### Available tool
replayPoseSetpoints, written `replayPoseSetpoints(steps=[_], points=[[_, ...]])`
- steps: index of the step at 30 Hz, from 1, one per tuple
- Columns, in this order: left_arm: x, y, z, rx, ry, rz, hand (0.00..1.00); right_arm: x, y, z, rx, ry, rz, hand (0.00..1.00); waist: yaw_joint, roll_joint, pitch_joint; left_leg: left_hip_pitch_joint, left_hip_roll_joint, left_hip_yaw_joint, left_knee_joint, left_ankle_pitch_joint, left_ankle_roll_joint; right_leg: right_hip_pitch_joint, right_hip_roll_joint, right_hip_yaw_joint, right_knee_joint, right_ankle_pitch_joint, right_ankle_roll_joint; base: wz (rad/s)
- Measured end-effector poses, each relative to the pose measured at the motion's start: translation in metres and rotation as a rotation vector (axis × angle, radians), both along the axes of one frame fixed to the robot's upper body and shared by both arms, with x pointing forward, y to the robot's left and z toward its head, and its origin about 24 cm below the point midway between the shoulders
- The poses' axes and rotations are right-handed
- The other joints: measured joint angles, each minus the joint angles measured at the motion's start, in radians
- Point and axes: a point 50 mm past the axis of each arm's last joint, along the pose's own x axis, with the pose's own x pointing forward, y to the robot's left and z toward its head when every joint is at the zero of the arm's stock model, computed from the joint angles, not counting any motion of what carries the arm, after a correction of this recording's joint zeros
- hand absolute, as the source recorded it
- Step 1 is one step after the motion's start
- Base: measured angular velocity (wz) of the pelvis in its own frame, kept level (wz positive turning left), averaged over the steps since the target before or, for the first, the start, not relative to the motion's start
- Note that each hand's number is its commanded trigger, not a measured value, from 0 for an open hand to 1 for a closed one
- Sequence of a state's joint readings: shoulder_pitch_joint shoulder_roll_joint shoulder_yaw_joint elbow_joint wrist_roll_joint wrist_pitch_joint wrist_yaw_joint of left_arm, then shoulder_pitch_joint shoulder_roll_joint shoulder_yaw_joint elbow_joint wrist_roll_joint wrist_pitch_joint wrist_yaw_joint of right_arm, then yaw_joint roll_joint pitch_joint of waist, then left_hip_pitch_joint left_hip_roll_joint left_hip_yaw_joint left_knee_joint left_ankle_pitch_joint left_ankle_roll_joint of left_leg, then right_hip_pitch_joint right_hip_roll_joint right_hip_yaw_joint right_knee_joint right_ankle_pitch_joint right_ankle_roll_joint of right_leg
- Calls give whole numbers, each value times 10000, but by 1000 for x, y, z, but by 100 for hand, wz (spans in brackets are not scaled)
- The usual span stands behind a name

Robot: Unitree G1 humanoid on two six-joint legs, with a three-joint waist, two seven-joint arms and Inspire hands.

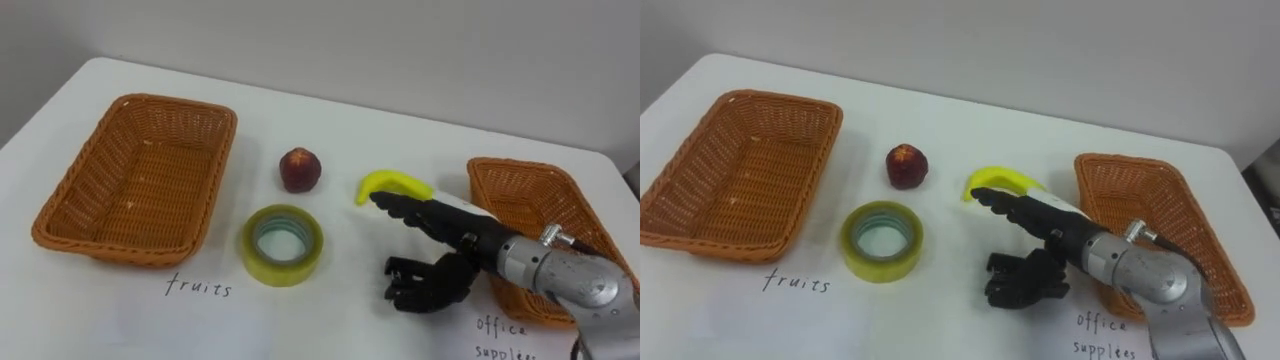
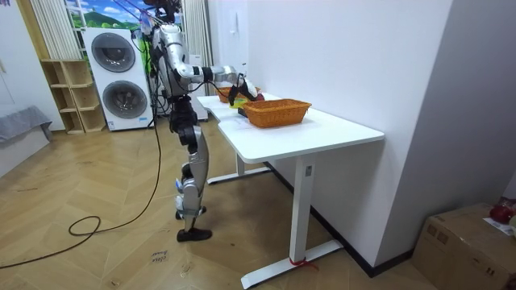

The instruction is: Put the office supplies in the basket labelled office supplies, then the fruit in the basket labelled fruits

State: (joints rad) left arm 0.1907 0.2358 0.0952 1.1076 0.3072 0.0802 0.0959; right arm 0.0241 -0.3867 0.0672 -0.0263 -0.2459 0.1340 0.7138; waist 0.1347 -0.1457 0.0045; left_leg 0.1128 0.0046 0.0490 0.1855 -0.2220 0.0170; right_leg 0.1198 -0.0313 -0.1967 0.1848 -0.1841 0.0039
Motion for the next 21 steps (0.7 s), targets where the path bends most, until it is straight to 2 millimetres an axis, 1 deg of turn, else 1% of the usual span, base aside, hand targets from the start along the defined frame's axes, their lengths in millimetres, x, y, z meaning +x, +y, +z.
replayPoseSetpoints(steps=[6, 15, 21], points=[[4, 0, 1, 22, -123, -32, 0, -2, -7, -11, -474, 519, -267, 0, 68, 27, 19, -14, 1, 20, -13, 1, 0, 12, -5, 12, -2, 1, -2, 0], [3, 0, 1, 30, -99, -28, 0, -2, -7, -12, -654, 503, -252, 0, 55, 32, 18, -2, 1, 26, -46, 1, 0, 12, -2, -8, -15, 1, -1, 0], [4, 0, 1, 38, -76, -69, 0, -2, -8, -11, -916, 439, -211, 0, 15, 87, 20, -52, -10, 15, -50, 1, 1, -7, -7, -10, -8, 1, -1, 0]])
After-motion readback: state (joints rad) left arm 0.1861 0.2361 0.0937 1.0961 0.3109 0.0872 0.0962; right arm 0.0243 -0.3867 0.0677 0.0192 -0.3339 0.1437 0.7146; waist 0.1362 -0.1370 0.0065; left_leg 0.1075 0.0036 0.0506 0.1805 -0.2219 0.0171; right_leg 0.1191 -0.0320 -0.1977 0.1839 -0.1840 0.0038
